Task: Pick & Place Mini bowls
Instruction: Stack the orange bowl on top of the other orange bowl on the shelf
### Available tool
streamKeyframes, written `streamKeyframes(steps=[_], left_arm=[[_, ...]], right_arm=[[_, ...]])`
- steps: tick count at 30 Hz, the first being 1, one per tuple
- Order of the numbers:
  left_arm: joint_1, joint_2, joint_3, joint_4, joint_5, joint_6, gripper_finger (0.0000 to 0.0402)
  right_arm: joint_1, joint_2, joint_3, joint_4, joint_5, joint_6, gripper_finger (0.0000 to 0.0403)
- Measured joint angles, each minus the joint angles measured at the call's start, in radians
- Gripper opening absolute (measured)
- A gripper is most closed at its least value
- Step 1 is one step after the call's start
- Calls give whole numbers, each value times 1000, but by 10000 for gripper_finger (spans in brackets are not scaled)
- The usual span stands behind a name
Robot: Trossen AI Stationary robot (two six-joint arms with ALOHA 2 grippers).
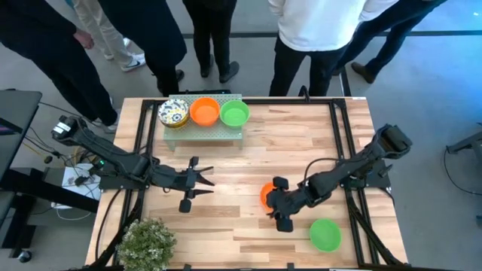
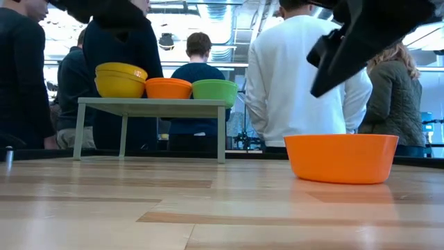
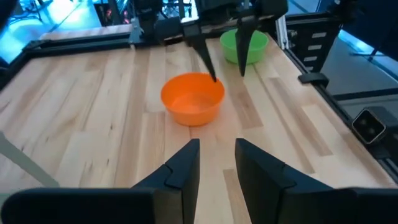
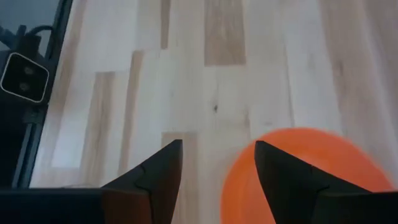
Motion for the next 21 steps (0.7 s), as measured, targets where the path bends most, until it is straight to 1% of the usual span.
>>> streamKeyframes(steps=[4, 8, 13, 17, 19, 21], left_arm=[[3, 0, -23, 15, 0, -35, 103], [3, 0, -36, 21, 0, -81, 103], [4, 0, -52, 20, 1, -136, 103], [4, 0, -52, 28, 1, -146, 103], [4, 0, -52, 28, 1, -152, 103], [3, 0, -52, 29, 1, -170, 103]], right_arm=[[21, 48, 9, -31, 3, 76, 192], [30, 100, 7, -101, -3, 145, 188], [34, 120, 7, -127, 4, 144, 186], [27, 119, 7, -171, 8, 149, 185], [26, 119, 7, -175, 14, 145, 178], [26, 119, 7, -187, 14, 143, 163]])
